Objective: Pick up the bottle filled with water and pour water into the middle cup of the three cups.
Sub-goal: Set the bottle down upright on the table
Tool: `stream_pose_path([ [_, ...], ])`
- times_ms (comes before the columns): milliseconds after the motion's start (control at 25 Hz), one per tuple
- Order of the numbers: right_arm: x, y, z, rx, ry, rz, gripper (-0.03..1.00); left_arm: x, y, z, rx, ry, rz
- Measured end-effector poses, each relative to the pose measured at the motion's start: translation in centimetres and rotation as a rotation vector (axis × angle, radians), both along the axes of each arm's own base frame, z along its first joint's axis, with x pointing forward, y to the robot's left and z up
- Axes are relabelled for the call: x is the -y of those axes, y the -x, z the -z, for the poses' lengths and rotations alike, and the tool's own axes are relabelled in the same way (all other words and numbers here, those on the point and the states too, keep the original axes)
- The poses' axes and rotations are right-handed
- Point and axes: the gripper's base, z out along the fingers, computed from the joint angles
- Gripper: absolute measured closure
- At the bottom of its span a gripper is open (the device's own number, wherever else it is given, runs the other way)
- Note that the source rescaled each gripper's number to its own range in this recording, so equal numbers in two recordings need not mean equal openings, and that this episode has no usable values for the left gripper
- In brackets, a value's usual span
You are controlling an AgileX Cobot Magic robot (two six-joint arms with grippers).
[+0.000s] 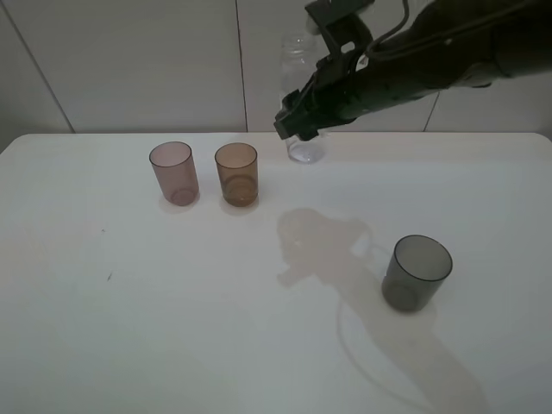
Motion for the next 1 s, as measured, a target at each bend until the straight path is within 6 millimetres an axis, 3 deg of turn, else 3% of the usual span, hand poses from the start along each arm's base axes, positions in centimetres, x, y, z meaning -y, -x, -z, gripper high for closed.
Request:
stream_pose_path([
  [160, 1.4, 1.9, 3.7, 0.031, -0.093, 0.114, 0.97, 0.0, 0.0, 0.0, 0.0, 0.0, 0.0],
  [320, 2.1, 2.8, 5.3, 0.114, -0.124, 0.163, 0.97, 0.0, 0.0, 0.0, 0.0, 0.0, 0.0],
  [1000, 2.6, 1.3, 12.3, 0.121, -0.051, 0.217, 0.97, 0.0, 0.0, 0.0, 0.0, 0.0, 0.0],
])
